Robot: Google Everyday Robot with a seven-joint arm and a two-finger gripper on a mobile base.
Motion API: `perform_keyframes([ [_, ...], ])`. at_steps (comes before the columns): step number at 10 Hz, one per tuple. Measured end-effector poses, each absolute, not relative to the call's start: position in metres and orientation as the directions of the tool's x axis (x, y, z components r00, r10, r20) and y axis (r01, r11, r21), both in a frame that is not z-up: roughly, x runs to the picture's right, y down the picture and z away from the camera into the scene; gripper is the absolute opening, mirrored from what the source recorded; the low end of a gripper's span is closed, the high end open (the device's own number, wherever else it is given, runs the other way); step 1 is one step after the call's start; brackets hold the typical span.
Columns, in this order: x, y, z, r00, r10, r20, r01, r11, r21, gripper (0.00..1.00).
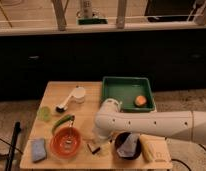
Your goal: Place eraser in paper cup
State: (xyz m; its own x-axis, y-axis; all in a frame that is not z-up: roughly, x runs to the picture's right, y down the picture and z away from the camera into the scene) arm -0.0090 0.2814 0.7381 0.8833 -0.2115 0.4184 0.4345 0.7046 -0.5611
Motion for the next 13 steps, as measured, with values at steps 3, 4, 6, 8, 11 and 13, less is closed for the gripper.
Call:
perform_keyframes([
  [3, -0.005, 0.287, 0.747, 0.888, -0.196, 0.417, 0.419, 0.717, -0.557, 0.8],
  [4, -0.002, 0.288, 0.751, 0.89, -0.194, 0.413, 0.414, 0.721, -0.556, 0.8],
  [6, 0.002, 0.29, 0.758, 0.893, -0.193, 0.406, 0.409, 0.724, -0.556, 0.8],
  [8, 0.001, 0.292, 0.766, 0.891, -0.197, 0.409, 0.415, 0.72, -0.557, 0.8],
  [11, -0.005, 0.294, 0.774, 0.883, -0.206, 0.423, 0.432, 0.709, -0.557, 0.76],
  [13, -0.009, 0.295, 0.778, 0.877, -0.217, 0.43, 0.445, 0.703, -0.555, 0.54],
])
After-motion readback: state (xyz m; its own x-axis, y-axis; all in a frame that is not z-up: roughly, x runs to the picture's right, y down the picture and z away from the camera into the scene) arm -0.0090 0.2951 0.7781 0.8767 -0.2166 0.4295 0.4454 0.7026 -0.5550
